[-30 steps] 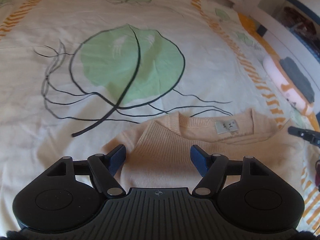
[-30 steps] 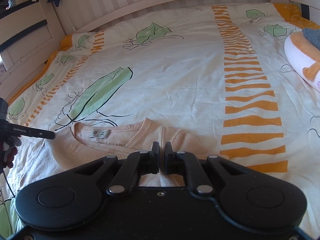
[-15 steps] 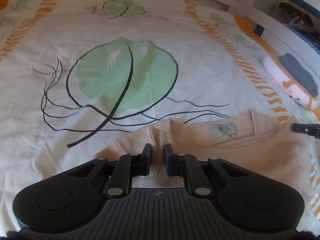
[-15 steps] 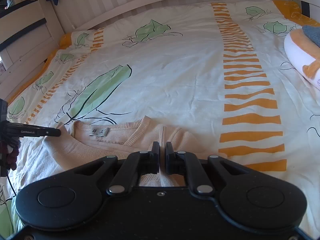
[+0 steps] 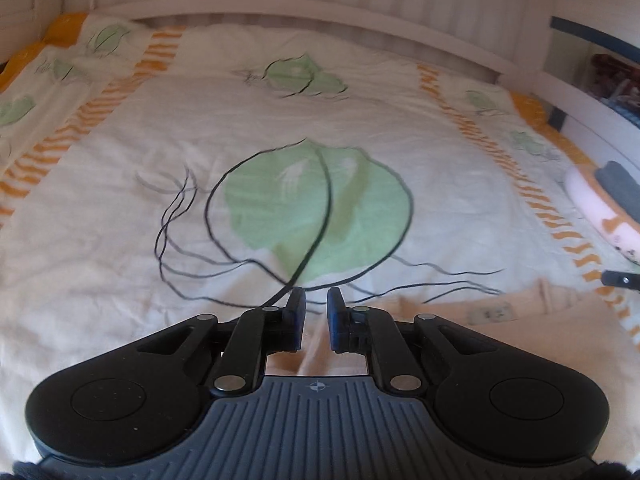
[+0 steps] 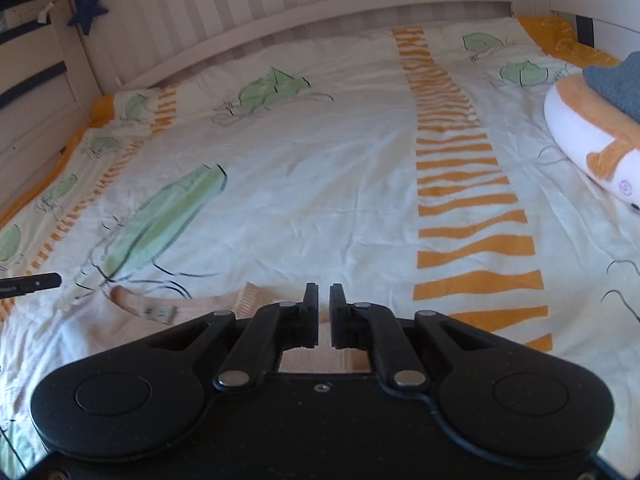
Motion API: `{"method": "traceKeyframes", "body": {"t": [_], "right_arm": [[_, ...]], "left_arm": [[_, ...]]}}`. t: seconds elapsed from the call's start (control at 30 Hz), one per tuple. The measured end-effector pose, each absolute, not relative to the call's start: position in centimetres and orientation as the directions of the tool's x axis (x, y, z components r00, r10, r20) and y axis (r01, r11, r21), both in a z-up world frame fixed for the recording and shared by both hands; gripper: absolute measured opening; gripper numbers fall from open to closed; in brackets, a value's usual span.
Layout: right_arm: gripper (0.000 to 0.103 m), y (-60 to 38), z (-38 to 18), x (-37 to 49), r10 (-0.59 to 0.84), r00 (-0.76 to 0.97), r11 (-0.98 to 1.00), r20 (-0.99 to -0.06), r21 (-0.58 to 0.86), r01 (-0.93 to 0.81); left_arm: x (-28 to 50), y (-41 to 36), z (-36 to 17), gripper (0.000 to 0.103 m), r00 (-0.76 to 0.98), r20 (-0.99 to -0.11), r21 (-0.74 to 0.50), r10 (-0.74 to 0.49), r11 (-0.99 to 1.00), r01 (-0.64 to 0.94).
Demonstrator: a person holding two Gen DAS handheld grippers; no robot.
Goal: Fold small clothes
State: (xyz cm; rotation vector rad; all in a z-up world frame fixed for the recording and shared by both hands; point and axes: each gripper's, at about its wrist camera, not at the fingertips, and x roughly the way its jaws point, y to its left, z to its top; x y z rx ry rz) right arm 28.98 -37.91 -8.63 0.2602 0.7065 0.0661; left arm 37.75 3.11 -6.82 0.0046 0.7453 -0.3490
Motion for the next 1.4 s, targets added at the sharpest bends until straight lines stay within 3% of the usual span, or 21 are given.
{"method": "traceKeyframes", "body": {"t": [0.13, 0.17, 0.23, 0.3, 0.33, 0.4, 0.6, 0.67, 0.7, 0.97, 1.07, 1.13, 1.17, 1.27, 1.4], "right_arm": [[0.020, -38.4, -9.5, 28.5, 0.165, 0.731, 0.956, -0.663, 0.288, 0.045], [0.021, -38.6, -9.4, 28.3, 0.184, 0.723, 0.951, -0.666, 0.306, 0.039], [0.041, -39.0, -9.2, 28.1, 0.200, 0.711, 0.946, -0.674, 0.321, 0.039], [0.053, -39.2, -9.4, 27.9, 0.212, 0.695, 0.943, -0.687, 0.330, 0.038], [0.054, -39.2, -9.5, 27.9, 0.216, 0.689, 0.941, -0.691, 0.335, 0.041], [0.054, -39.1, -9.8, 27.8, 0.225, 0.684, 0.939, -0.694, 0.341, 0.037], [0.052, -38.1, -10.1, 28.2, 0.257, 0.676, 0.942, -0.691, 0.336, -0.014], [0.037, -37.6, -10.1, 28.4, 0.262, 0.672, 0.944, -0.692, 0.329, -0.029], [0.018, -37.5, -10.1, 28.5, 0.254, 0.674, 0.948, -0.694, 0.317, -0.031], [0.015, -36.7, -9.0, 28.1, 0.233, 0.702, 0.962, -0.673, 0.266, -0.065], [0.015, -36.9, -8.8, 28.1, 0.234, 0.706, 0.961, -0.668, 0.271, -0.063], [0.015, -37.0, -8.9, 28.1, 0.232, 0.707, 0.961, -0.668, 0.271, -0.059], [0.015, -37.0, -8.9, 28.2, 0.233, 0.707, 0.960, -0.668, 0.273, -0.060], [0.015, -37.0, -8.9, 28.1, 0.232, 0.708, 0.961, -0.667, 0.270, -0.061], [0.015, -37.1, -8.3, 27.6, 0.218, 0.737, 0.962, -0.639, 0.270, -0.051]], "left_arm": [[38.0, 4.0, -7.5, 0.013, 0.632, -0.695, -0.194, -0.342, 0.936, 0.294], [37.8, 4.1, -7.3, 0.018, 0.622, -0.701, -0.207, -0.350, 0.934, 0.292], [36.9, 4.1, -6.7, 0.027, 0.613, -0.701, -0.213, -0.365, 0.927, 0.309], [36.1, 3.9, -6.3, 0.039, 0.592, -0.704, -0.218, -0.393, 0.912, 0.347], [35.9, 3.8, -6.2, 0.043, 0.583, -0.705, -0.222, -0.404, 0.906, 0.360], [35.8, 3.6, -6.5, 0.048, 0.576, -0.704, -0.230, -0.415, 0.901, 0.367], [37.5, 3.1, -8.0, 0.048, 0.530, -0.734, -0.245, -0.425, 0.893, 0.377], [38.1, 2.8, -8.4, 0.048, 0.517, -0.744, -0.243, -0.423, 0.893, 0.380], [38.4, 2.6, -8.5, 0.048, 0.517, -0.748, -0.239, -0.417, 0.895, 0.376], [40.6, 1.7, -9.9, 0.048, 0.489, -0.784, -0.217, -0.382, 0.907, 0.361], [40.7, 1.7, -10.0, 0.045, 0.482, -0.780, -0.230, -0.398, 0.900, 0.371], [40.5, 1.8, -9.9, 0.013, 0.485, -0.764, -0.253, -0.424, 0.890, 0.379], [40.3, 1.8, -9.9, 0.004, 0.487, -0.759, -0.264, -0.433, 0.888, 0.378], [39.4, 2.0, -9.5, 0.004, 0.511, -0.751, -0.246, -0.418, 0.896, 0.370], [37.1, 3.9, -7.2, 0.004, 0.649, -0.656, -0.242, -0.385, 0.922, 0.302]]}}
